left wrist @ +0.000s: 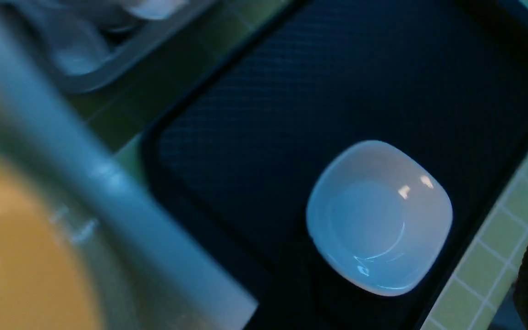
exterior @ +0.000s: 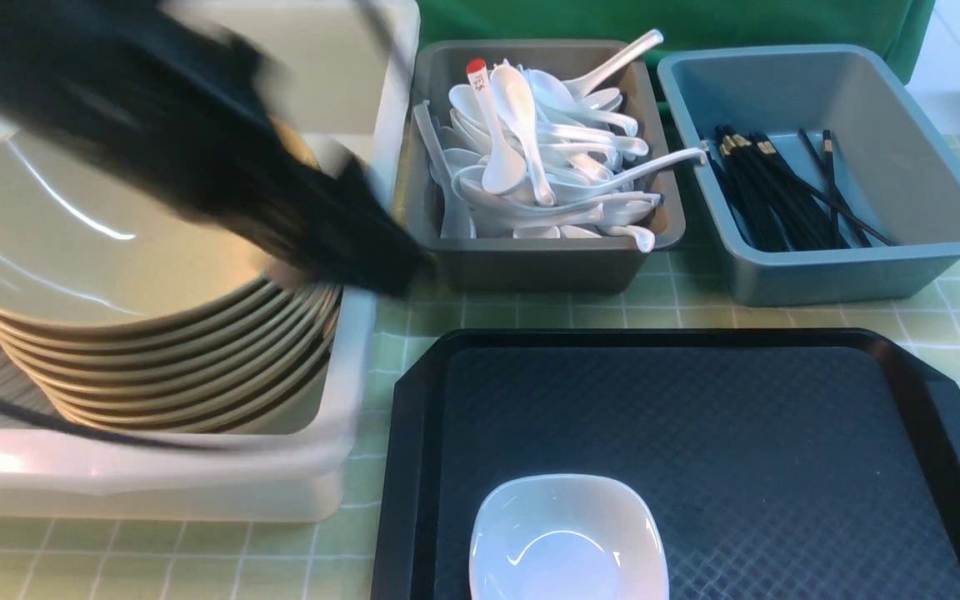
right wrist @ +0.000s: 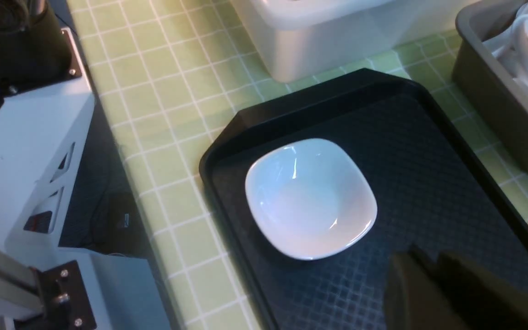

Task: On green table put chopsticks spoon bowls plates into blue grey white boxes.
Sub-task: 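Grasp the small white bowl on the black tray by its rim with the left gripper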

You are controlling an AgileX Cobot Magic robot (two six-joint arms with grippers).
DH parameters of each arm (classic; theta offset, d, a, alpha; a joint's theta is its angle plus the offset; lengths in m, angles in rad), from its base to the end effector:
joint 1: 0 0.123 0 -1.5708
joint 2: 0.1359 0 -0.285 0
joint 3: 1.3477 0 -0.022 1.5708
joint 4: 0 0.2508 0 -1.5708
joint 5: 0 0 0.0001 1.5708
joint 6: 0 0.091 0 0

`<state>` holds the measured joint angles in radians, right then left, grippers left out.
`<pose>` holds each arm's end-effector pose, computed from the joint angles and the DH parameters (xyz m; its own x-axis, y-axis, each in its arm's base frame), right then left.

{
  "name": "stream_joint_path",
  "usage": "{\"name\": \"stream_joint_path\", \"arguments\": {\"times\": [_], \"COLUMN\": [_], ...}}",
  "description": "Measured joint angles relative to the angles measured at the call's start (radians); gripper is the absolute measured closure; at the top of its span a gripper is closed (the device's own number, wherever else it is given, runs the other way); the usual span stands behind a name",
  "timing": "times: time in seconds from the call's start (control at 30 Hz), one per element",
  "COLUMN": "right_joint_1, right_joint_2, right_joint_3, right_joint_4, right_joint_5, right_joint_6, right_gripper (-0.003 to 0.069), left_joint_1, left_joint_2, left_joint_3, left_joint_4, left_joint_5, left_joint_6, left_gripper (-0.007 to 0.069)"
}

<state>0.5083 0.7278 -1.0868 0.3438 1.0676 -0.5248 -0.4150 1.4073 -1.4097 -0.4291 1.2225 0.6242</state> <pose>0.0773 0.0739 0.4189 -0.2246 -0.5041 -0.8340 -0.8063 0.5767 -0.1315 0.2398 -0.1446 0.3775 -0.4868 0.6693 -0.5613 0.8445 0.5249 -0.1064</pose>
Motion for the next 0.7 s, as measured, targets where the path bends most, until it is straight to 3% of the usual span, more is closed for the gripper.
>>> {"name": "stream_joint_path", "arguments": {"times": [0.13, 0.27, 0.47, 0.7], "right_joint_1": [0.000, 0.000, 0.000, 0.000], "right_joint_2": [-0.011, -0.011, -0.011, -0.011], "right_joint_3": [0.021, 0.022, 0.022, 0.022], "right_joint_4": [0.000, 0.000, 0.000, 0.002], "right_joint_5": [-0.004, -0.003, 0.008, 0.027], "right_joint_6": [0.000, 0.000, 0.000, 0.000], "right_gripper": [0.0577, 0.0571, 0.0568, 0.0561], "left_joint_1": [-0.180, -0.251, -0.274, -0.274], "left_joint_2": [0.216, 0.373, 0.512, 0.594], "left_joint_3": [-0.002, -0.002, -0.002, -0.006], "left_joint_4": [0.062, 0.127, 0.233, 0.195], "left_joint_5": [-0.054, -0.083, -0.171, -0.252], "left_joint_6": [0.229, 0.327, 0.351, 0.351], "left_gripper": [0.0175, 0.0214, 0.0214, 0.0214]}}
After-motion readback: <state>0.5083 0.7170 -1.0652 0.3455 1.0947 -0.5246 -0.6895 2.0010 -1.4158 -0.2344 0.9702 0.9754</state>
